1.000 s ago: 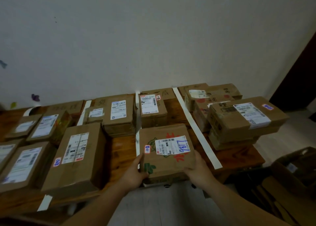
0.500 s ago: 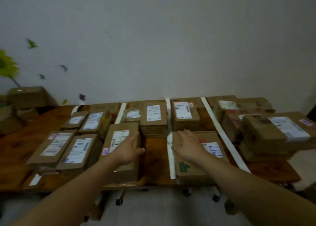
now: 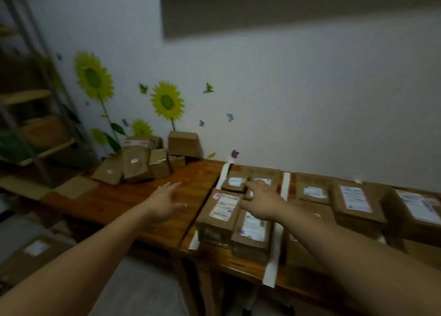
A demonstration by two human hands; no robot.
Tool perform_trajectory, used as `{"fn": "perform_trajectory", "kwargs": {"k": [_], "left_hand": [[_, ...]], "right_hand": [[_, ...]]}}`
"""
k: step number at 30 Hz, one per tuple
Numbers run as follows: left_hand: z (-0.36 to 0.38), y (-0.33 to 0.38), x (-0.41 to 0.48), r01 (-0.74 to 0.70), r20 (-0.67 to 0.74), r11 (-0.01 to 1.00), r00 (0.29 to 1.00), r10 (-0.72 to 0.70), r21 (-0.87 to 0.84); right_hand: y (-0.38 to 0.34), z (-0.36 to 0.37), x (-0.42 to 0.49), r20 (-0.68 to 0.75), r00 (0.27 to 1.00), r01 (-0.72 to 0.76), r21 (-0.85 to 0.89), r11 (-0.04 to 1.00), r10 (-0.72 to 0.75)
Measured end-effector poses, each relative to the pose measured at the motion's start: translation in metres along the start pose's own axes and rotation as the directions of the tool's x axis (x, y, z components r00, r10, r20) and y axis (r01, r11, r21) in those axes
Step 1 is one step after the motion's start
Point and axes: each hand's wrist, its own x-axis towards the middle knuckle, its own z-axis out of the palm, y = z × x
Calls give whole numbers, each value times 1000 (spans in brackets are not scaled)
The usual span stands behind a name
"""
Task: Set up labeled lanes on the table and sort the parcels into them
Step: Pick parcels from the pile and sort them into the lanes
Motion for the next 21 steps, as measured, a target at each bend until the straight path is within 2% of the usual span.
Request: {"fn": "perform_trajectory", "kwargs": {"k": [10, 21], "left_hand": [[-100, -151, 42, 164, -52, 982, 984, -170, -96], [-195, -254, 182, 249, -147, 968, 957, -249, -18]], "right_hand": [[-144, 66, 133, 126, 978, 169, -31, 985, -164], [-257, 128, 349, 147, 971, 190, 18, 982, -191]]}}
